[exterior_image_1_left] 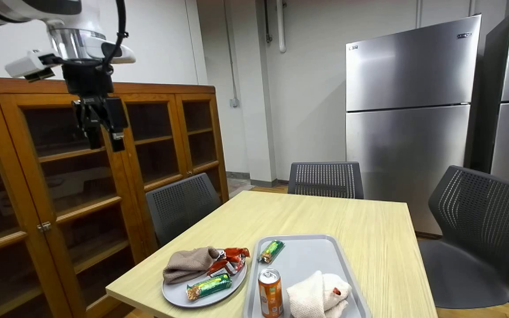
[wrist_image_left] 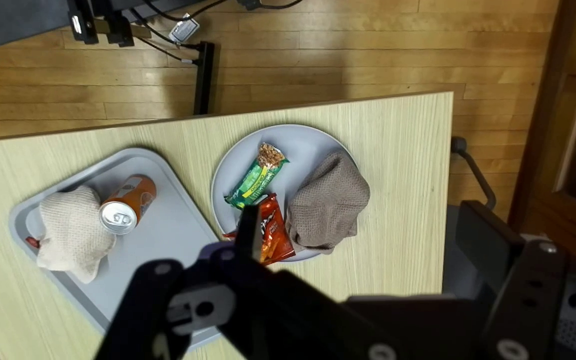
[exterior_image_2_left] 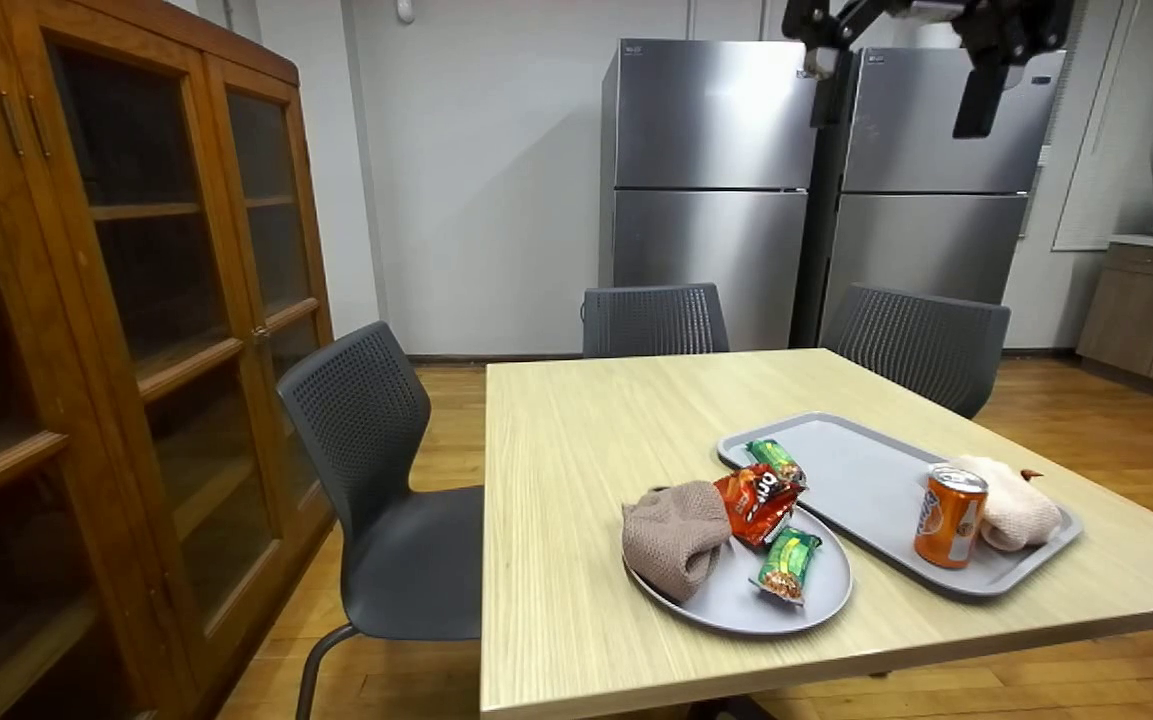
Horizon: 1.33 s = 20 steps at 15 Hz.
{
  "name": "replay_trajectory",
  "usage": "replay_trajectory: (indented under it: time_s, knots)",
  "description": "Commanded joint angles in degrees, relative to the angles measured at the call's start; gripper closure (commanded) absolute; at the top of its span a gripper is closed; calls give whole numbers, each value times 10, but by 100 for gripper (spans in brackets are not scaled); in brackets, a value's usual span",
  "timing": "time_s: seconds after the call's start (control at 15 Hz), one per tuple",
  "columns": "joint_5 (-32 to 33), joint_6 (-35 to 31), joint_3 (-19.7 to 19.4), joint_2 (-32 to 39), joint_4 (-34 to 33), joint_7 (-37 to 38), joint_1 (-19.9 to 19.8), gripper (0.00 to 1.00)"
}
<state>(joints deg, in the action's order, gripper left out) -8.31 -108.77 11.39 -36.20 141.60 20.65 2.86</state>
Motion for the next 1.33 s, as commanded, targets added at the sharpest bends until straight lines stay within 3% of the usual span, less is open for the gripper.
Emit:
replay_trajectory:
  time_s: [0.0, 0.53, 1.27]
  knots:
    - [9, -53, -21, 75, -21, -50, -2, 0]
    - [46, -111, -65, 234, -80, -140, -5, 0]
    - [122, -97, -108, 422, -225, -199, -15, 0]
